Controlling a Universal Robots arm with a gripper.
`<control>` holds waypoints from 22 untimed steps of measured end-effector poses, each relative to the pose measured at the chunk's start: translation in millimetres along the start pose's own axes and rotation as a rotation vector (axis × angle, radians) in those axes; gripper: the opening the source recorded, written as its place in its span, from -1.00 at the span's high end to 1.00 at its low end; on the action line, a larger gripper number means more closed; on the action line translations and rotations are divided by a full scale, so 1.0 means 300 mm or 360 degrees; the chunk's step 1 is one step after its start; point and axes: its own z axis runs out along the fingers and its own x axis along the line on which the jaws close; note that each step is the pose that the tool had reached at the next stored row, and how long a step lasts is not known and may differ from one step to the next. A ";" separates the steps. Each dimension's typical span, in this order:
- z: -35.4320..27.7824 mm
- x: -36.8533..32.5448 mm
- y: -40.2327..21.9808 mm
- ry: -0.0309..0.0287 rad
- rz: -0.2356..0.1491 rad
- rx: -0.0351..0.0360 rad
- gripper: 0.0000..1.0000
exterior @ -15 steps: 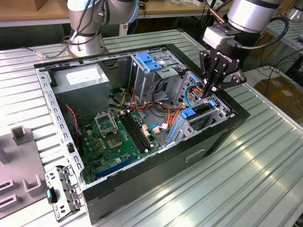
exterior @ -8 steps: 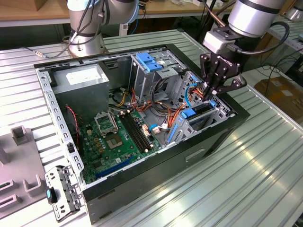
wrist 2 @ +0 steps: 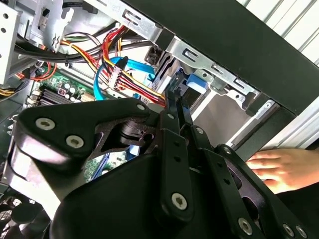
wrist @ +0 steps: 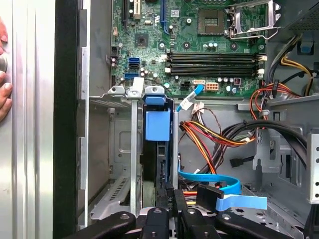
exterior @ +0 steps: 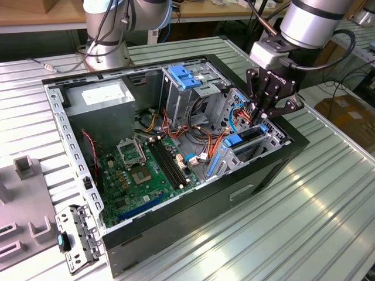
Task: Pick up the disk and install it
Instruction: 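Insert the first disk wire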
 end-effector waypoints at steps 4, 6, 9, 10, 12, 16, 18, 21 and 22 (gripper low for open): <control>0.007 0.004 0.004 0.00002 0.0000 0.0002 0.67; 0.010 0.006 0.004 0.00000 0.0000 0.0002 0.67; 0.013 0.007 0.004 -0.00003 0.0000 0.0002 0.67; 0.013 0.008 0.004 0.00000 0.0000 0.0002 0.67; 0.016 0.010 0.004 -0.00003 0.0000 0.0002 0.67; 0.019 0.012 0.004 0.00002 0.0000 0.0002 0.67; 0.021 0.012 0.005 0.00000 0.0000 0.0002 0.67; 0.024 0.012 0.005 0.00000 0.0000 0.0002 0.67; 0.025 0.012 0.005 0.00001 0.0000 0.0002 0.67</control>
